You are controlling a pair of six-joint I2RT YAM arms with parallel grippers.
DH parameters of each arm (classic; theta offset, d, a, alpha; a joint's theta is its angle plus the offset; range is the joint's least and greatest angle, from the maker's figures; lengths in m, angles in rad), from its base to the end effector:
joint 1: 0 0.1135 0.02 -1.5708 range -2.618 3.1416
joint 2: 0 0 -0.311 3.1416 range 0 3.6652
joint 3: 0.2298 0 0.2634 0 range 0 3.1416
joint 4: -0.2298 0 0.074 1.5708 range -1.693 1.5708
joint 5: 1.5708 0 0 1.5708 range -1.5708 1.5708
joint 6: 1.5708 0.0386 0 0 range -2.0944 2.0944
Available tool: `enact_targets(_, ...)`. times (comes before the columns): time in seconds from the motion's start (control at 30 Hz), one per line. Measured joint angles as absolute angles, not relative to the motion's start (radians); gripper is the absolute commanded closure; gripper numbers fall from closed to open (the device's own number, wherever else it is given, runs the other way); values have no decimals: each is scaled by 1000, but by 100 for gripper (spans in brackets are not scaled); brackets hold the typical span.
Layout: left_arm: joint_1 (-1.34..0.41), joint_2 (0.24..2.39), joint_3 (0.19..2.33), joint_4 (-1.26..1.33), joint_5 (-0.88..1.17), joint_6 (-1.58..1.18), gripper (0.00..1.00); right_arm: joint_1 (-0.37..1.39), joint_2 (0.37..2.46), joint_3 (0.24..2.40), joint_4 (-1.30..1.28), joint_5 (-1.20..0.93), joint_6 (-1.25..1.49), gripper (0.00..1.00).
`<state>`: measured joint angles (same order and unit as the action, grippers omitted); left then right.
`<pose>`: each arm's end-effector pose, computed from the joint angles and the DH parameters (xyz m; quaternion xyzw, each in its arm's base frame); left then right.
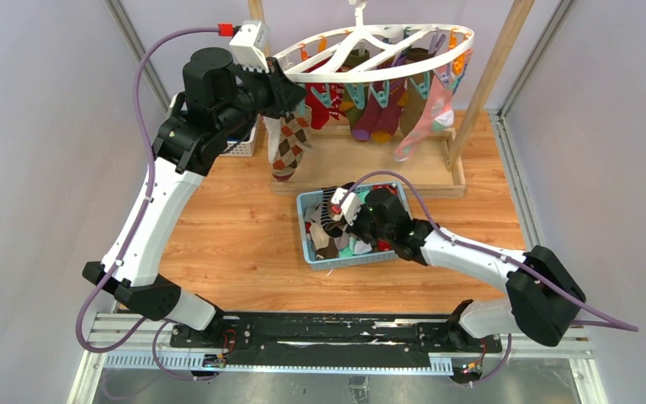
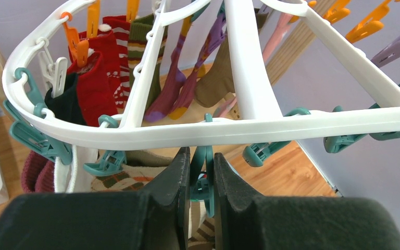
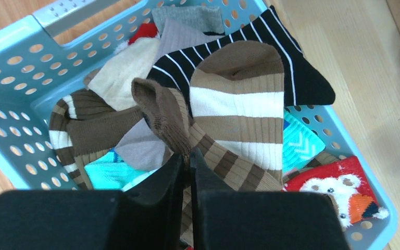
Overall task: Clip the socks to the hanger
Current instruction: Pick up the sock from the bin.
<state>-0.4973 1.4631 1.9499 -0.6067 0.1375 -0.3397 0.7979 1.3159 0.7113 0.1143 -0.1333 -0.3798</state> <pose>0.2582 -0.1462 0.5823 0.1042 0.7405 -0.3160 0.5839 0.1958 0.2081 0.2652 -0.5037 0.6925 0.1624 0.4902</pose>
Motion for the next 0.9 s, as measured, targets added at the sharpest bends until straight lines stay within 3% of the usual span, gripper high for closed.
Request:
enact_targets(0.23,-497,1463,1950,-607,138,-340,96,798,1354,724,127,-121,-350,68)
enact_targets(0.9,-497,1463,1950,-607,139,-340,96,833,1385,775,172,-174,-384,70)
